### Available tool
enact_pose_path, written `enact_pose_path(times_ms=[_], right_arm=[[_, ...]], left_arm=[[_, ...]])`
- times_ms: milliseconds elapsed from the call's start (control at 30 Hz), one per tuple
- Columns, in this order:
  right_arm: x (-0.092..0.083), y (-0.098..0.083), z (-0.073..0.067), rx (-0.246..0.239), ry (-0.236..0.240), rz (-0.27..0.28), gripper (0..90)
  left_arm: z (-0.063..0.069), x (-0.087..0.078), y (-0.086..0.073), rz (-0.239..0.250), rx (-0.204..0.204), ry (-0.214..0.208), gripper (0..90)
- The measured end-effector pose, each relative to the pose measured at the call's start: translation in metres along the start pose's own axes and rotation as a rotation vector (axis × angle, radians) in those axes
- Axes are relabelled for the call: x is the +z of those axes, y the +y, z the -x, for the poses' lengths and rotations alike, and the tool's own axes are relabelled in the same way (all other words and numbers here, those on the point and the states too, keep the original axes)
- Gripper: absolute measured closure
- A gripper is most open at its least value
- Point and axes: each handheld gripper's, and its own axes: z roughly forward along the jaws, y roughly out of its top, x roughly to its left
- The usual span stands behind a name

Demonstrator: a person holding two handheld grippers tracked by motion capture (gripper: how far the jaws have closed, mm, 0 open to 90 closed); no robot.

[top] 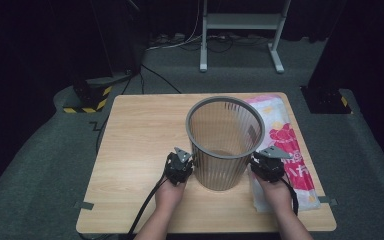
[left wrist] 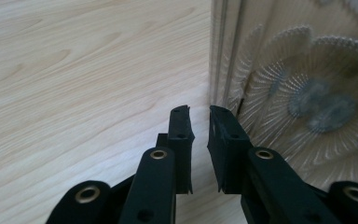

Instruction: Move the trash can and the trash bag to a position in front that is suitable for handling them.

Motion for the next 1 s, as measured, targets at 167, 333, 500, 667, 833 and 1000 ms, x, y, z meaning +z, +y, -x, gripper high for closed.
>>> enact_pose_path(times_ms=[167, 333, 500, 667, 833, 1000], right_arm=[[-0.002, -0.007, 0.009, 0.029, -0.003, 0.004, 67.1], [-0.002, -0.009, 0.009, 0.042, -0.002, 0.009, 66.8], [-0.002, -0.01, 0.005, 0.007, -0.029, 0.008, 72.5], [-0.003, -0.011, 0.005, 0.021, -0.062, 0.016, 73.0], [-0.004, -0.018, 0.016, 0.045, -0.03, 0.021, 59.5], [-0.003, -0.028, 0.021, 0.012, -0.052, 0.027, 50.4]], left_arm=[[0.003, 0.004, 0.005, -0.001, -0.007, -0.013, 79.1], [0.003, 0.007, 0.004, -0.006, -0.014, -0.021, 78.9], [0.004, 0.009, 0.004, 0.003, -0.032, -0.044, 84.7], [0.009, 0.012, 0.006, 0.011, -0.023, -0.044, 87.2], [-0.008, 0.012, -0.003, -0.014, -0.058, -0.041, 71.9], [-0.022, 0.005, -0.021, -0.067, -0.041, 0.009, 66.1]])
